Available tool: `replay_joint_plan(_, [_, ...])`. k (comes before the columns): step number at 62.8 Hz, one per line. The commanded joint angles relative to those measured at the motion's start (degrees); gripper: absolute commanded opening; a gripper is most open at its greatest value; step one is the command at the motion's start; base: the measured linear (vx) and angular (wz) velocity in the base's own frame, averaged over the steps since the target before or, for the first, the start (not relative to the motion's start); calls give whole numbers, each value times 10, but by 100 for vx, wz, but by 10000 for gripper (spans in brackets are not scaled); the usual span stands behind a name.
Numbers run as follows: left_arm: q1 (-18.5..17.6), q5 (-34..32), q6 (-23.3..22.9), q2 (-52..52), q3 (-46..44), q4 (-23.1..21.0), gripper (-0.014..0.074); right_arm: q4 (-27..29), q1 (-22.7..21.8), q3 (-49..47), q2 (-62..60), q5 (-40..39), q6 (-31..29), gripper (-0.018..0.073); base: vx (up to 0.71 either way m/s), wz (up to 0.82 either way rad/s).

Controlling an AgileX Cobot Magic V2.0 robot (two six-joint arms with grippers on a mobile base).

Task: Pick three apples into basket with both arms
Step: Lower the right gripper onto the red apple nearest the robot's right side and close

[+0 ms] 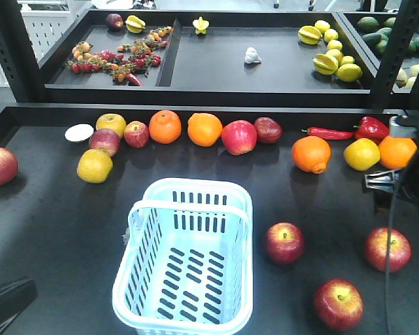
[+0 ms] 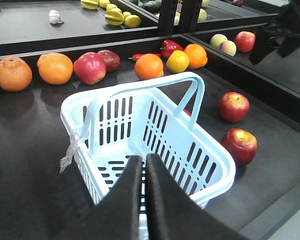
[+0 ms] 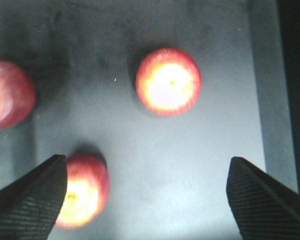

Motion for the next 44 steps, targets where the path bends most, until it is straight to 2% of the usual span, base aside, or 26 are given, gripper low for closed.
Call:
replay_joint_plan(1, [-2, -16, -5, 5, -16, 15, -6, 14, -17, -42, 15, -3, -31, 608, 0, 0])
replay_joint_plan(8, [-2, -16, -5, 5, -16, 15, -6, 74, -52, -52, 40, -12, -96, 604, 0, 0])
replay_joint_plan(14, [-2, -16, -5, 5, -16, 15, -6, 104, -85, -52, 54, -27, -130, 601, 0, 0])
replay_joint_plan(28, [-2, -16, -5, 5, -16, 15, -6, 105, -119, -52, 89, -47, -179, 594, 0, 0])
replay_joint_plan(44, [-2, -16, -5, 5, -16, 15, -6, 106, -119, -52, 138, -102, -188, 594, 0, 0])
